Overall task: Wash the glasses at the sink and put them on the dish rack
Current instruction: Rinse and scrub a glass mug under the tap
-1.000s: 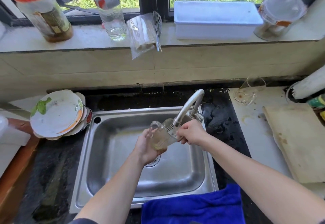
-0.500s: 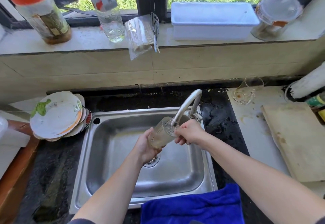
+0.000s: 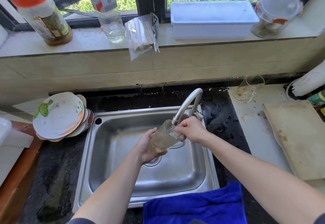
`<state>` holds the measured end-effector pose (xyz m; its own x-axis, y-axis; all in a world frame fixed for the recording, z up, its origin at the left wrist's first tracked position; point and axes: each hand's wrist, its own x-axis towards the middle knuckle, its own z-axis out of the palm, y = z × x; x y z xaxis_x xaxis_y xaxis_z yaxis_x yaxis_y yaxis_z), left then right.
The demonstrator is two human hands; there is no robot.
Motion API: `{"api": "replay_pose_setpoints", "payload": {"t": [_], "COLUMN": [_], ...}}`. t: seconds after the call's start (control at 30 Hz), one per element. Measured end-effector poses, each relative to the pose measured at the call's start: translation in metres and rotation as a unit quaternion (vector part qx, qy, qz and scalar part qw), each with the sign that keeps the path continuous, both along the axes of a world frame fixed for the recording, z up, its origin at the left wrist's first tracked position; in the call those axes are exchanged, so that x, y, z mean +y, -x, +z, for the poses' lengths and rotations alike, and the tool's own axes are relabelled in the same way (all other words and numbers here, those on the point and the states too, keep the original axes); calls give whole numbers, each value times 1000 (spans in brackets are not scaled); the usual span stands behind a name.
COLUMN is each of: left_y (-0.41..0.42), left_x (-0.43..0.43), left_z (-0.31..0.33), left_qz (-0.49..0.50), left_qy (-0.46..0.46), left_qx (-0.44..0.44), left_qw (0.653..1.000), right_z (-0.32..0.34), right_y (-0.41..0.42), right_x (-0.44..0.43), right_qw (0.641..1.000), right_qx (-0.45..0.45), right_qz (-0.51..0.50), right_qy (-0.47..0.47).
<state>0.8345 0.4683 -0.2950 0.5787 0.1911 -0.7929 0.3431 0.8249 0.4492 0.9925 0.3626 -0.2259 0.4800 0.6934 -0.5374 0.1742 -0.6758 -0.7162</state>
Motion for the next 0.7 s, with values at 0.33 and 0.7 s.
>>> {"api": "replay_pose_setpoints", "payload": {"t": [0.33, 0.7], "left_y": [-7, 1], "left_x": [0, -8], "left_z": [-1, 10], "left_qz": [-26, 10], "left_qy": [-2, 12], "left_qx": [-4, 0], "left_qw": [1000, 1000], "right_z": [12, 5], "right_y": [-4, -3], "right_x": [4, 2], "right_qw": [998, 995], "right_qx": [-10, 43], "right_qz": [50, 49], "right_qy": [24, 75]}}
